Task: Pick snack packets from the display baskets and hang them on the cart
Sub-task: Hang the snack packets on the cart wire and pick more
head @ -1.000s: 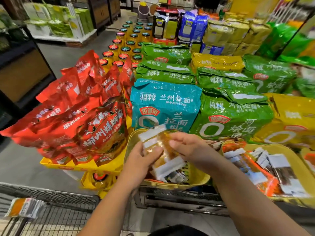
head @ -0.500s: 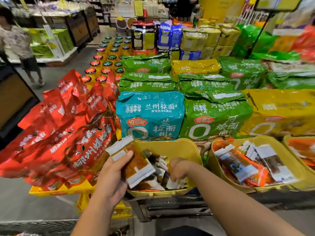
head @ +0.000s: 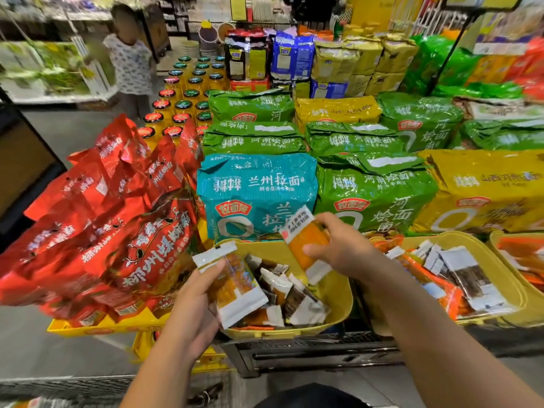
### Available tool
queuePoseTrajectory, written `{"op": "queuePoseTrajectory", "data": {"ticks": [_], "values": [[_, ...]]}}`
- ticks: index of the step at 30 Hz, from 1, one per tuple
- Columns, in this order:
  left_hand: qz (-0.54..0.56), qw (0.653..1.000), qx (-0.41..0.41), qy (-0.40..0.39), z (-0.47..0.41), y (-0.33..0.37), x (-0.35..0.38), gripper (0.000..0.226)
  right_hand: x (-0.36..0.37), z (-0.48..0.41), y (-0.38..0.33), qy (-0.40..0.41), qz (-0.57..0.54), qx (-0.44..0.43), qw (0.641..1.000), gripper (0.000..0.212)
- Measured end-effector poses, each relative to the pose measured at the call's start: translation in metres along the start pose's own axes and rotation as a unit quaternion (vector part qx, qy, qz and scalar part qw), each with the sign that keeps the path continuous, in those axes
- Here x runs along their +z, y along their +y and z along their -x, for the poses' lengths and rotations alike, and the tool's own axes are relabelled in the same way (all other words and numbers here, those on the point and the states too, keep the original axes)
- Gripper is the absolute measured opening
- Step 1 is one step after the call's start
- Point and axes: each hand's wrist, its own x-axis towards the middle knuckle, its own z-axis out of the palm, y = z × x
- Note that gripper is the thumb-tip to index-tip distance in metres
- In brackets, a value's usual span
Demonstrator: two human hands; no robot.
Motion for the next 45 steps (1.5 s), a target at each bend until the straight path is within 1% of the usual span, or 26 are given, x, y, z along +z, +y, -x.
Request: {"op": "queuePoseTrajectory", "data": {"ticks": [1, 3, 4, 5, 7, 9, 11, 12, 13, 14, 16, 18, 20, 21, 23, 24, 26, 27, 29, 30, 32, 35, 37, 39, 42, 45], "values": [[-0.005, 1.000, -0.008, -0.013, 0.000, -0.001, 0.005, 0.048, -0.002, 0.003, -0.006, -0.003, -0.073, -0.009, 0.997, 0.050], [-0.010, 0.999, -0.019, -0.034, 0.002, -0.002, 0.016, 0.047, 0.004, 0.008, -0.018, -0.056, -0.203, -0.027, 0.977, 0.046], [-0.010, 0.999, -0.022, -0.042, 0.001, -0.003, 0.021, 0.047, 0.011, 0.007, -0.022, -0.091, -0.221, -0.036, 0.970, 0.045], [-0.009, 0.999, -0.025, -0.047, 0.000, -0.005, 0.025, 0.048, 0.019, 0.007, -0.025, -0.125, -0.196, -0.055, 0.971, 0.043], [-0.009, 0.999, -0.018, -0.029, -0.002, -0.007, 0.027, 0.047, 0.027, 0.008, -0.029, -0.156, -0.073, -0.100, 0.980, 0.038], [-0.022, 1.000, 0.002, 0.008, -0.006, -0.005, 0.020, 0.044, 0.026, 0.003, -0.021, -0.083, 0.011, -0.114, 0.990, 0.036], [-0.024, 0.999, 0.027, 0.039, -0.008, 0.001, 0.007, 0.037, 0.019, -0.007, -0.005, -0.011, 0.023, -0.067, 0.997, 0.026], [-0.018, 0.998, 0.038, 0.051, -0.008, 0.005, 0.001, 0.031, 0.018, -0.012, 0.004, -0.016, 0.053, -0.033, 0.998, 0.022], [-0.009, 0.997, 0.048, 0.063, -0.008, 0.009, -0.004, 0.025, 0.020, -0.018, 0.010, -0.045, 0.121, -0.001, 0.992, 0.022], [-0.001, 0.996, 0.055, 0.073, -0.008, 0.012, -0.009, 0.020, 0.026, -0.024, 0.015, -0.090, 0.208, 0.026, 0.974, 0.025], [0.000, 0.994, 0.065, 0.083, -0.010, 0.016, -0.014, 0.018, 0.045, -0.032, 0.019, -0.189, 0.351, 0.044, 0.916, 0.036], [-0.007, 0.993, 0.073, 0.089, -0.010, 0.015, -0.014, 0.022, 0.065, -0.039, 0.022, -0.256, 0.413, 0.046, 0.873, 0.032], [-0.018, 0.993, 0.077, 0.089, -0.007, 0.014, -0.013, 0.035, 0.081, -0.045, 0.027, -0.285, 0.424, 0.061, 0.857, 0.036], [-0.020, 0.993, 0.078, 0.090, -0.005, 0.013, -0.013, 0.040, 0.086, -0.047, 0.028, -0.281, 0.414, 0.072, 0.863, 0.038], [-0.026, 0.992, 0.080, 0.092, -0.003, 0.012, -0.016, 0.038, 0.090, -0.050, 0.031, -0.237, 0.355, 0.106, 0.898, 0.041], [-0.029, 0.991, 0.081, 0.097, -0.003, 0.012, -0.019, 0.036, 0.090, -0.049, 0.028, -0.220, 0.335, 0.121, 0.908, 0.050], [-0.030, 0.991, 0.083, 0.104, -0.004, 0.011, -0.024, 0.036, 0.087, -0.050, 0.025, -0.206, 0.335, 0.132, 0.910, 0.068], [-0.031, 0.991, 0.085, 0.103, -0.004, 0.010, -0.026, 0.037, 0.084, -0.051, 0.024, -0.208, 0.351, 0.121, 0.905, 0.067], [-0.035, 0.990, 0.087, 0.104, -0.004, 0.009, -0.028, 0.039, 0.073, -0.048, 0.012, -0.211, 0.406, 0.090, 0.885, 0.045], [-0.043, 0.989, 0.091, 0.106, -0.004, 0.009, -0.029, 0.040, 0.067, -0.046, 0.007, -0.195, 0.424, 0.074, 0.881, 0.036], [-0.079, 0.983, 0.123, 0.116, -0.002, 0.009, -0.032, 0.041, 0.050, -0.035, 0.001, -0.121, 0.446, 0.038, 0.886, 0.025], [-0.171, 0.958, 0.187, 0.132, 0.002, 0.009, -0.036, 0.047, 0.013, -0.012, -0.006, -0.040, 0.370, -0.023, 0.928, 0.021], [-0.186, 0.950, 0.204, 0.146, 0.004, 0.011, -0.039, 0.040, -0.006, -0.004, -0.006, -0.051, 0.222, -0.079, 0.970, 0.015], [-0.188, 0.945, 0.214, 0.161, 0.006, 0.013, -0.037, 0.039, -0.014, 0.001, -0.007, -0.113, 0.028, -0.116, 0.986, 0.014], [-0.165, 0.946, 0.216, 0.176, 0.015, 0.013, -0.030, 0.037, 0.005, 0.004, -0.006, -0.177, -0.199, -0.157, 0.951, 0.027], [-0.148, 0.941, 0.220, 0.211, 0.036, 0.015, -0.028, 0.036, 0.033, 0.011, -0.013, -0.212, -0.332, -0.141, 0.908, 0.025]]}}
